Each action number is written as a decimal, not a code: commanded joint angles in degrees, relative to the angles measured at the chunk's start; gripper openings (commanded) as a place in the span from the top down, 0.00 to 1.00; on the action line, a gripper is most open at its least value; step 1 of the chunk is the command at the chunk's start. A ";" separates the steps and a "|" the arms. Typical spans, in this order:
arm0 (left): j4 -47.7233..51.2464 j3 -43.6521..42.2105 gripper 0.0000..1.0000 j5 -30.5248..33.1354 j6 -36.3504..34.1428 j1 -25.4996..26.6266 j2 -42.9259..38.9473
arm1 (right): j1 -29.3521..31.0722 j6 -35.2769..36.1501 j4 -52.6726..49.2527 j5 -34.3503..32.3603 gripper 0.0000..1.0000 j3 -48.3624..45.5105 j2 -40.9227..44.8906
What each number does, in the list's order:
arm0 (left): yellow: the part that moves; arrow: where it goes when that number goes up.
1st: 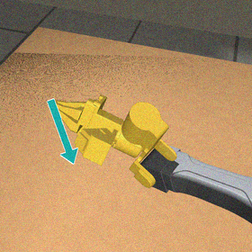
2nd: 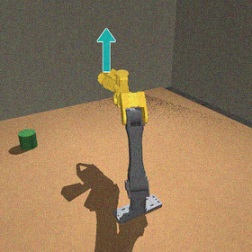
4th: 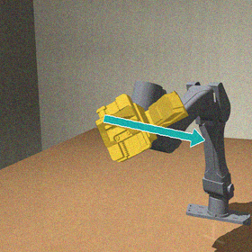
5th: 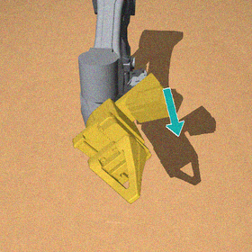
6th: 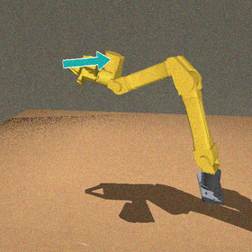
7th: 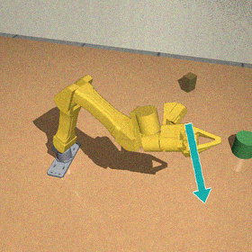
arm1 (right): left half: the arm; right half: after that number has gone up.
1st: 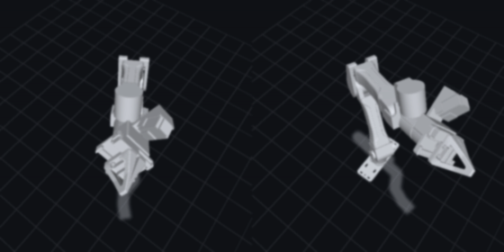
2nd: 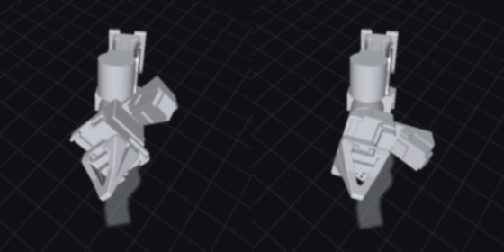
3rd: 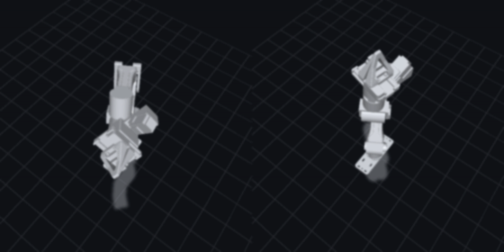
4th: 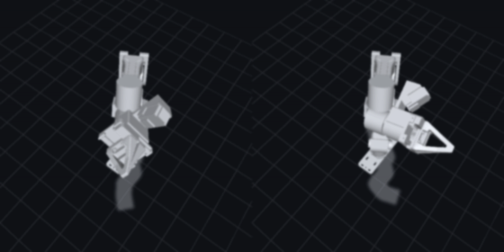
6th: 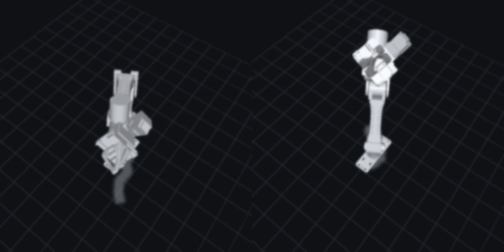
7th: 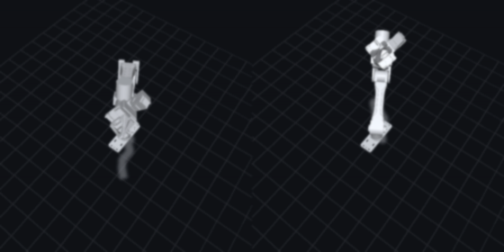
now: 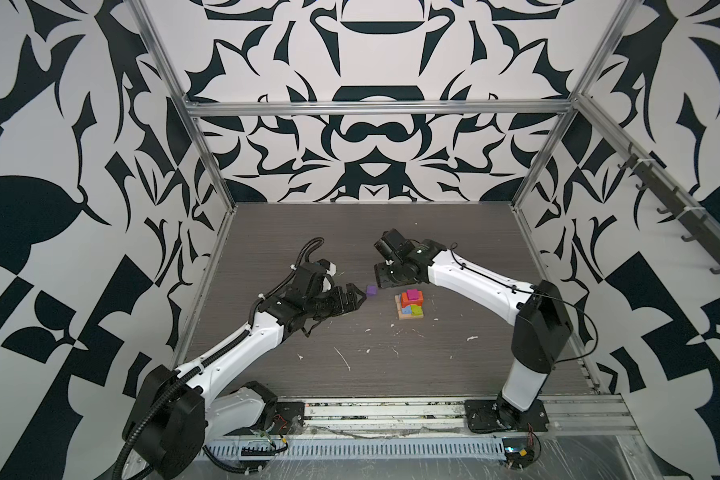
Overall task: Build the wood block tower
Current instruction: 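Open the right gripper to release the magenta cube and lift away, then move the right gripper nearer the robot over the purple cube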
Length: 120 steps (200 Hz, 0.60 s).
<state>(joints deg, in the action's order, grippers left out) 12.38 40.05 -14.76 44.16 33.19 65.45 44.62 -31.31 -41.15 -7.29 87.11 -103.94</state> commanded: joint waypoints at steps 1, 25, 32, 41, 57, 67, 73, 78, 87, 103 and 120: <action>2.28 -0.92 0.00 1.40 -0.17 0.12 -1.78 | 1.02 -0.87 0.27 0.84 0.34 4.02 -1.62; 2.64 -1.06 0.00 1.57 -0.17 0.12 -2.18 | 2.02 -1.72 0.95 1.52 0.33 6.22 -5.07; 2.82 -1.04 0.00 1.49 -0.27 0.12 -2.19 | 2.34 -1.96 1.06 1.58 0.33 6.78 -6.11; 2.98 -1.02 0.00 1.49 -0.33 0.12 -2.31 | 2.60 -2.32 1.39 1.32 0.32 7.32 -7.36; 3.08 -1.12 0.00 1.66 -0.42 0.12 -2.60 | 2.66 -2.92 2.17 1.30 0.30 8.08 -9.41; 3.15 -1.30 0.00 1.76 -0.42 0.12 -2.81 | 2.63 -3.26 2.73 1.66 0.31 8.77 -10.57; 3.15 -1.35 0.00 1.88 -0.45 0.12 -2.92 | 2.66 -3.36 2.74 1.54 0.30 9.19 -11.26; 3.22 -1.44 0.00 1.93 -0.45 0.12 -3.02 | 2.66 -3.24 2.78 1.46 0.30 9.56 -11.84; 3.24 -1.39 0.00 1.92 -0.55 0.12 -2.98 | 2.65 -3.20 2.82 1.20 0.31 10.06 -12.69; 3.28 -1.59 0.01 1.93 -0.64 0.12 -2.98 | 2.62 -3.38 2.87 0.64 0.32 10.80 -14.11; 3.24 -1.74 0.00 1.85 -0.58 0.12 -2.89 | 2.49 -3.91 2.96 0.23 0.34 11.44 -15.50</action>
<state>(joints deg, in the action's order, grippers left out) 14.48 39.70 -13.43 43.99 33.19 63.48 47.13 -33.74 -38.72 -5.78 95.77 -119.57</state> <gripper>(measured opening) 0.996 0.673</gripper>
